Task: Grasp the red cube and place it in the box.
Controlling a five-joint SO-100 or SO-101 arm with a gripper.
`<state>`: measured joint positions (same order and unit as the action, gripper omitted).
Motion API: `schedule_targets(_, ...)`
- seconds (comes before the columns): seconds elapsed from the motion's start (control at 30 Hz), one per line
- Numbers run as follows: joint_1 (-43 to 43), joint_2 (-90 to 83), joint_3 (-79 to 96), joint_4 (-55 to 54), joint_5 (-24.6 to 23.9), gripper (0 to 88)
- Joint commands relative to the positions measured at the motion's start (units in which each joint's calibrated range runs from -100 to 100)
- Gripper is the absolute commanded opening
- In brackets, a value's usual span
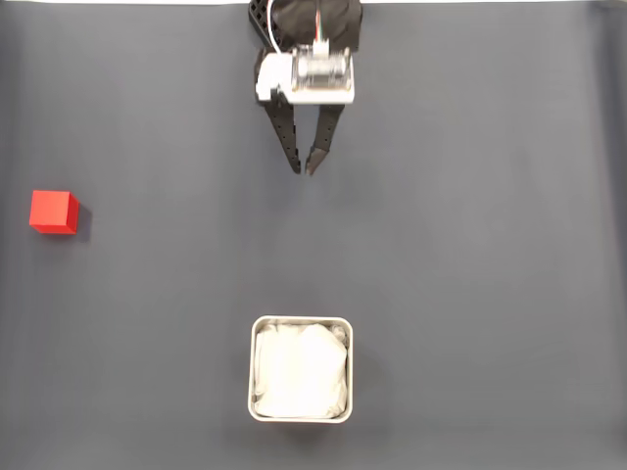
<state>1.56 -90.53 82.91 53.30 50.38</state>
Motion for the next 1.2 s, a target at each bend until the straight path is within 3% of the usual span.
schedule_targets(0.0,-0.63,7.69,-14.02,-2.4,0.68,0.8)
schedule_targets(0.37,0.5,26.58,-40.39,5.22,2.05,1.2)
schedule_targets(1.17,13.36,45.91,-61.29,14.49,0.88,1.5)
